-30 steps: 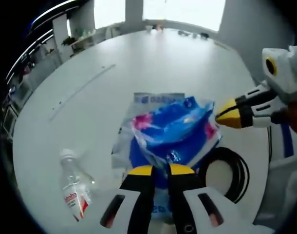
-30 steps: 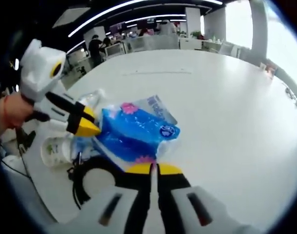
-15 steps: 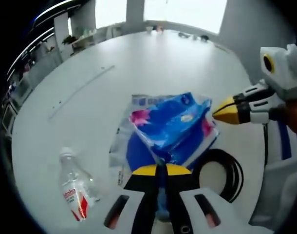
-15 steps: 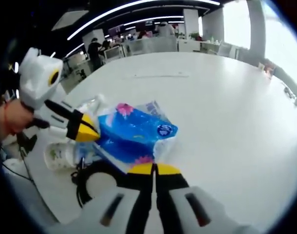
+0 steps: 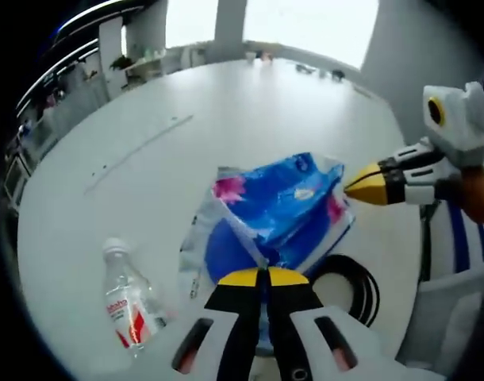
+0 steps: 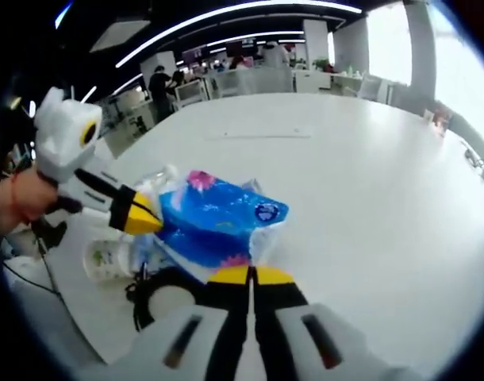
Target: Arrange the tabletop items into an orderly group along one side of the table until the central work area is clear of visible clutter.
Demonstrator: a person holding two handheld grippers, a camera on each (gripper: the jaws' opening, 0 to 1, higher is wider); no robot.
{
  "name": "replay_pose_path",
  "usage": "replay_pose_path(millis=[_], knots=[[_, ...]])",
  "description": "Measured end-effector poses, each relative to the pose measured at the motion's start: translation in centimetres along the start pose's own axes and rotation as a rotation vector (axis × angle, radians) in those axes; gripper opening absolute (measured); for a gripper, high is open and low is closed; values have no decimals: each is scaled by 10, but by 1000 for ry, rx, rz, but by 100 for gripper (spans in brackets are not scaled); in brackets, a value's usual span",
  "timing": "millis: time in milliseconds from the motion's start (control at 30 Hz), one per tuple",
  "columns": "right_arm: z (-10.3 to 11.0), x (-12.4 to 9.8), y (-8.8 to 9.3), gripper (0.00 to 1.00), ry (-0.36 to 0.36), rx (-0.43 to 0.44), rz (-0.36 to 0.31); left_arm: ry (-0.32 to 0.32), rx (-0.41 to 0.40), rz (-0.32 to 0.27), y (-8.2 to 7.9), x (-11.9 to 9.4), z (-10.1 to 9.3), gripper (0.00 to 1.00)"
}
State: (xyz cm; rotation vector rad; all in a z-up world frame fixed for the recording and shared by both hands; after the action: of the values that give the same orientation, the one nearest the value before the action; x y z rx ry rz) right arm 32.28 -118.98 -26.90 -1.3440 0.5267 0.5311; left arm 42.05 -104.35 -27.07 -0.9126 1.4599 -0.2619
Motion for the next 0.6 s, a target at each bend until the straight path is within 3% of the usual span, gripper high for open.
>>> replay_pose_path(millis=[600], knots=[[-13,-26,-28,0,-8,6,-65,13,-8,-34,-29,-17,-15,0]])
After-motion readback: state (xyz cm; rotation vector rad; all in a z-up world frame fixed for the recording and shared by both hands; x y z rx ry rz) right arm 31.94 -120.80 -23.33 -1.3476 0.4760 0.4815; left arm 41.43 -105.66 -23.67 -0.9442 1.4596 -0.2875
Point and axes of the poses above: the point that each gripper's makers call its tool centre point, and the gripper's own axes: x roughly forward along the fingers, z roughly to its left, y roughly out of its underside, the point moved 6 cm from there along -x, roughly backward along the fingers, and after that the axes turned 3 degrees about -z, right-handed, at the moved point
